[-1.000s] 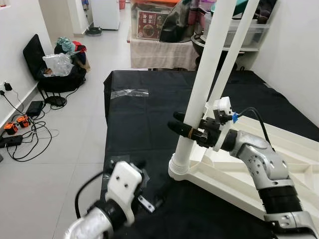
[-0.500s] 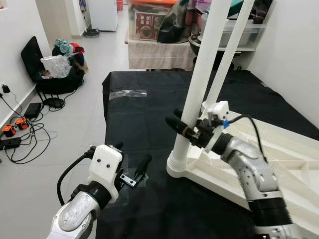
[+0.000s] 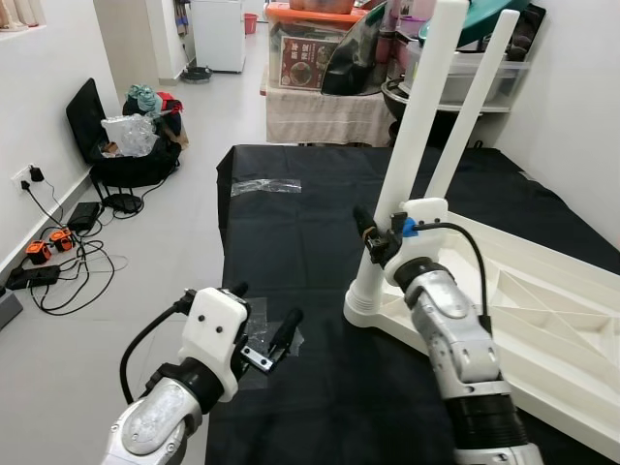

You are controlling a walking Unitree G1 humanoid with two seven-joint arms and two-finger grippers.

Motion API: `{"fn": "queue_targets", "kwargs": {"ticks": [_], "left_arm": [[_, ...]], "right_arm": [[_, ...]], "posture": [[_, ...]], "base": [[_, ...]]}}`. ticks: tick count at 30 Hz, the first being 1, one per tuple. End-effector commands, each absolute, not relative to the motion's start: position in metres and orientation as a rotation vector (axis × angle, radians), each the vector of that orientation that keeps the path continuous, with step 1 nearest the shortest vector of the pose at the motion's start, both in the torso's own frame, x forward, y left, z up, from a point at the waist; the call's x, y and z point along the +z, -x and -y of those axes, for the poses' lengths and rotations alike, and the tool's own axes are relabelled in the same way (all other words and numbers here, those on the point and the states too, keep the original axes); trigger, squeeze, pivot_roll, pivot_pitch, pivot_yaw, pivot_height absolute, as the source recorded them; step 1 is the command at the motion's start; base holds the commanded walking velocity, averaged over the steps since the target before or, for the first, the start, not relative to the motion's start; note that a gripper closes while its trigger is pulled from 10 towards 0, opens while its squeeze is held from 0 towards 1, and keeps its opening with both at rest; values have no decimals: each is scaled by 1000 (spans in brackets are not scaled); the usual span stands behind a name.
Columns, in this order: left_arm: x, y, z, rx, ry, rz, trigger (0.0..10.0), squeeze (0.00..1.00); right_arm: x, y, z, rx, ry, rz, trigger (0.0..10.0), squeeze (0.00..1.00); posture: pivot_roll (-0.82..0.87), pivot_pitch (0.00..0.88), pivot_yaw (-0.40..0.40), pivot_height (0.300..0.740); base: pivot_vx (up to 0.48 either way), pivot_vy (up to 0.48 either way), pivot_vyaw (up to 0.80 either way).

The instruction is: Building children table

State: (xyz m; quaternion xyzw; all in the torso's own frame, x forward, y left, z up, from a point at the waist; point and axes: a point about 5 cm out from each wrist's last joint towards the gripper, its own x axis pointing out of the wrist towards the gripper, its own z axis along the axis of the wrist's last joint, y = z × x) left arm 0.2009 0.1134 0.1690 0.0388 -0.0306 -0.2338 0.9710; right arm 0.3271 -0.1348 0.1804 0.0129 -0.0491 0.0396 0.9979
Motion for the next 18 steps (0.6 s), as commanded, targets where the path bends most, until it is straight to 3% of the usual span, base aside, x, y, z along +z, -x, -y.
{"fn": "queue_targets", "kwargs": {"ticks": [1, 4, 13, 14, 18], "left_arm": [[166, -200, -108, -484, -67, 52, 10000, 0], [166, -198, -104, -495, -61, 50, 10000, 0], [165, -196, -104, -489, -60, 44, 10000, 0], [165, -195, -104, -490, -60, 44, 10000, 0], [164, -196, -104, -491, -60, 44, 10000, 0]], "right_arm": [[168, -326, 151, -123, 16, 24, 0, 0], [170, -330, 143, -276, -34, 8, 0, 0], [177, -340, 127, -381, -80, -2, 0, 0], [181, -341, 123, -339, -88, 15, 10000, 0], [185, -342, 121, -310, -89, 40, 10000, 0]], "posture": [[89, 12, -88, 740], [94, 15, -89, 740], [99, 19, -96, 740], [96, 19, -95, 740], [94, 18, -96, 740]], "base": [[0, 0, 0], [0, 0, 0], [0, 0, 0], [0, 0, 0], [0, 0, 0]]}}
